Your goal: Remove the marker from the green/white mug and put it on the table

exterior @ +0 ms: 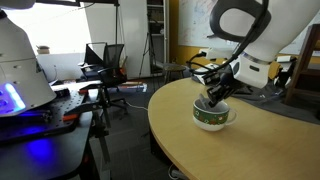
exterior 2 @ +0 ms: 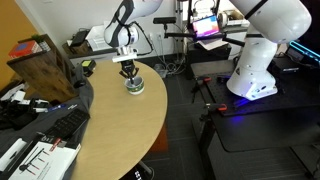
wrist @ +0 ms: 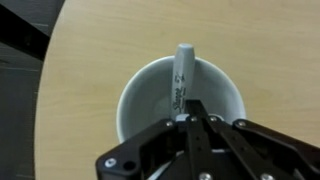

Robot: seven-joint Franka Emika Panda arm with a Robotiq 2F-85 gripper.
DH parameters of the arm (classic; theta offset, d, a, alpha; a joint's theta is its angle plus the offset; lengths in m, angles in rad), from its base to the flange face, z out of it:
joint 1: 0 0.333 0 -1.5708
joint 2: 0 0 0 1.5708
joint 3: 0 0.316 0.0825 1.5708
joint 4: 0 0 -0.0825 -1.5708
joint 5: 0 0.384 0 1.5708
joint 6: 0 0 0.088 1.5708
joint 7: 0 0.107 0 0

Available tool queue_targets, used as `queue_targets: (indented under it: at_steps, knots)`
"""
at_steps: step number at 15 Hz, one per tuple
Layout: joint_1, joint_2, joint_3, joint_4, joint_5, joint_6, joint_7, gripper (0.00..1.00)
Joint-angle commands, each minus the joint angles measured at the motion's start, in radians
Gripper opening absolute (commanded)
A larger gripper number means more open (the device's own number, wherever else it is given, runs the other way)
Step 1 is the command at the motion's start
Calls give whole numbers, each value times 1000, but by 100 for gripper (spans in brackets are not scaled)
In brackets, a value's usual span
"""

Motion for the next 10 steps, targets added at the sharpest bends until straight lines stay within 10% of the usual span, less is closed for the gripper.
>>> queue_targets:
  at_steps: [1,7,10]
  knots:
    - [3,15,-5,26,8,-15,-10,34]
    - [1,44,-2,47,7,-25,-9,80]
    - [-4,61,4,58,12,-28,-11,81]
